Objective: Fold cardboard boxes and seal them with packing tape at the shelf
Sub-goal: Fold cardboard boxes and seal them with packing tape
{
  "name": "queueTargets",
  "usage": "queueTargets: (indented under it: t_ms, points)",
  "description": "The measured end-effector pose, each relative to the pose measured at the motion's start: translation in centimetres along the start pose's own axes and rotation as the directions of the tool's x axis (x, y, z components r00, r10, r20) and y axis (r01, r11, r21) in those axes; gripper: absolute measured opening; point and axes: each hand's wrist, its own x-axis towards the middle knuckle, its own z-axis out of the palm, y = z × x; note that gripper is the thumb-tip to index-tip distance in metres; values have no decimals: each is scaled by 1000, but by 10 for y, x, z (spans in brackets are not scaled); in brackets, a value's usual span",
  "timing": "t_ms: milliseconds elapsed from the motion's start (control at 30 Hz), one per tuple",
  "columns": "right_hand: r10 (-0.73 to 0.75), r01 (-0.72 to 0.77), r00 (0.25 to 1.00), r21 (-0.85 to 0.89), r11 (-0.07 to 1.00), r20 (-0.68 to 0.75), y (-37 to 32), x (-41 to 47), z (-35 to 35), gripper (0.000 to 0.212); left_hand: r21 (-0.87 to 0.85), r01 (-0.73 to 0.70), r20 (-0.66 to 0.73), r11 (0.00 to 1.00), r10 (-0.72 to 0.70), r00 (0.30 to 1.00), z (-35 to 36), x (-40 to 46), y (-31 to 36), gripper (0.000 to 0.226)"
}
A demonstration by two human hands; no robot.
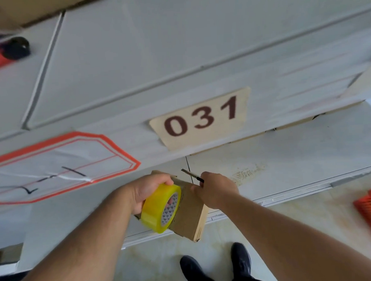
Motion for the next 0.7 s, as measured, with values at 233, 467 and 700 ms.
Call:
queueTargets:
  t_ms: [233, 467, 700]
  points:
    - [-23, 24, 999, -40, 999, 26, -6, -3, -5, 32, -9, -24, 24, 1000, 24, 999, -3, 0, -4, 32]
    - [-167, 176, 982, -109, 978, 86, 3, -10, -27, 31, -50, -73, 27, 996, 74, 997, -8, 5, -10, 47]
    - [-272, 308, 951, -400, 863, 144, -10, -15, -28, 19, -115, -98, 40, 988, 103, 994, -2, 8, -10, 34]
